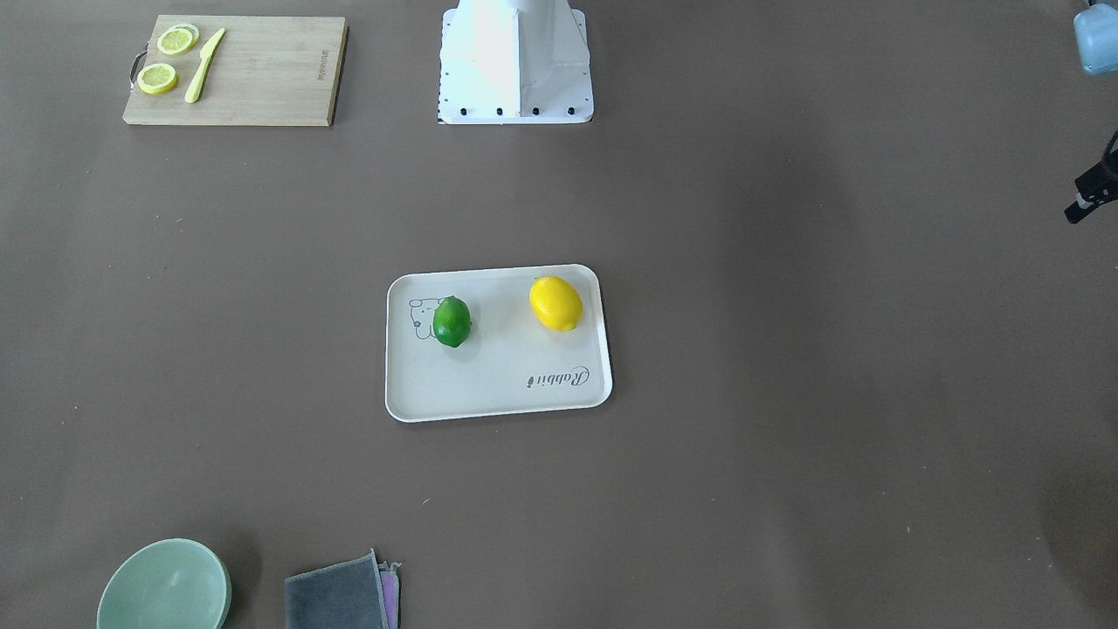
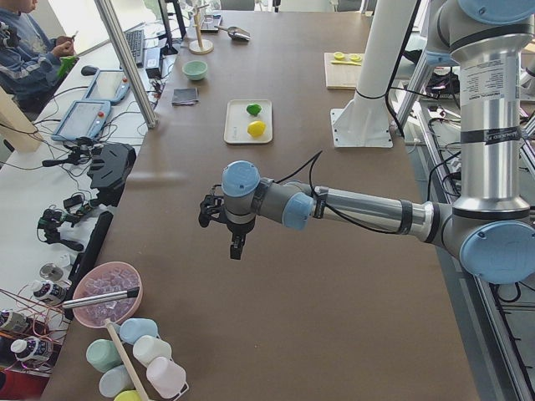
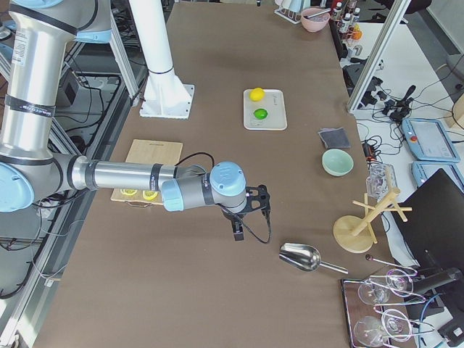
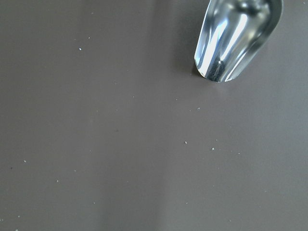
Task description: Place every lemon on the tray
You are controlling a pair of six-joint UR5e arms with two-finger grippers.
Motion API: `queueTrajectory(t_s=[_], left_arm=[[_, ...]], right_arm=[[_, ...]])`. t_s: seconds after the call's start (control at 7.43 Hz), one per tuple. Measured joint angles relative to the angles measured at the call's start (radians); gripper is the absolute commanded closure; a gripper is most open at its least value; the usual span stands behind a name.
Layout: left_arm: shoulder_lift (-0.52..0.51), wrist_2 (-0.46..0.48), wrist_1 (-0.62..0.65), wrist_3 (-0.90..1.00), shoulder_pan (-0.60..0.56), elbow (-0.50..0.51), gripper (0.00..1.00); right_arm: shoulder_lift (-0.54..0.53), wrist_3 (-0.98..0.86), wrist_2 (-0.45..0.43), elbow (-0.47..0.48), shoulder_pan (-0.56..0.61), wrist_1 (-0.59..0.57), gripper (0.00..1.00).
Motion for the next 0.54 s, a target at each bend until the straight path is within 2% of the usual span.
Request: queueTrajectory(t_s=[0.54], left_arm=[[-0.012,0.0,-0.002,-0.005,0.0,-0.004,0.02]], right_arm=[[-0.011,-0.054,-0.01,-0.002,-0.001,-0.005,0.0]])
